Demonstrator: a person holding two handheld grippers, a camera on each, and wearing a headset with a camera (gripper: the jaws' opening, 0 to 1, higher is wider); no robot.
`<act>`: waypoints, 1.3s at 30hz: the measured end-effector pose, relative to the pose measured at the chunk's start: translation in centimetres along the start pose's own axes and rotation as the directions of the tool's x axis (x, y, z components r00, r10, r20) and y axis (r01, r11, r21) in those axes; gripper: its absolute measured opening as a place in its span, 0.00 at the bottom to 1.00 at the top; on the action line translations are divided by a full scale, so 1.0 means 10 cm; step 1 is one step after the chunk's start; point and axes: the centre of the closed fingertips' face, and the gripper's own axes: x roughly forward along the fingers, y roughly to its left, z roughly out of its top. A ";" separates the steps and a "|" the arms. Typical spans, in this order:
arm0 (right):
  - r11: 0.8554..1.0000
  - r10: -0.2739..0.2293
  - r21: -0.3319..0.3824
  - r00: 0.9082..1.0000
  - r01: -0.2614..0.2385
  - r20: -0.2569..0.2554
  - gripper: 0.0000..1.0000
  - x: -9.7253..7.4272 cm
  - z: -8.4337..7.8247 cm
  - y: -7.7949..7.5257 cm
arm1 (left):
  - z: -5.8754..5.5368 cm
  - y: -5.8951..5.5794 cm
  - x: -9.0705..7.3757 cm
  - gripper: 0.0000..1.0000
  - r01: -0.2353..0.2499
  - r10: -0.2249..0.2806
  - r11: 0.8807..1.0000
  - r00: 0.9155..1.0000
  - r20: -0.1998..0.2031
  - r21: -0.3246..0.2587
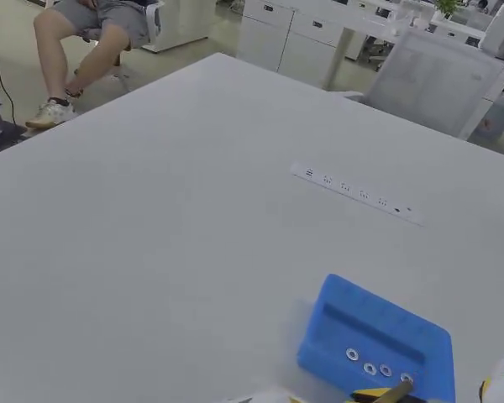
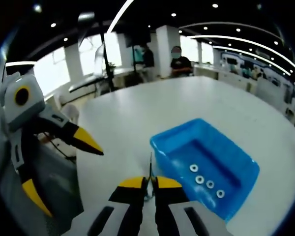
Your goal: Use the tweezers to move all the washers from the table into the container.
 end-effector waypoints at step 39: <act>0.802 0.001 -0.598 1.000 0.002 0.005 0.03 -0.14 0.41 0.29 | -0.01 -0.01 0.00 0.64 0.007 -0.007 1.000 1.000 -0.006 -0.001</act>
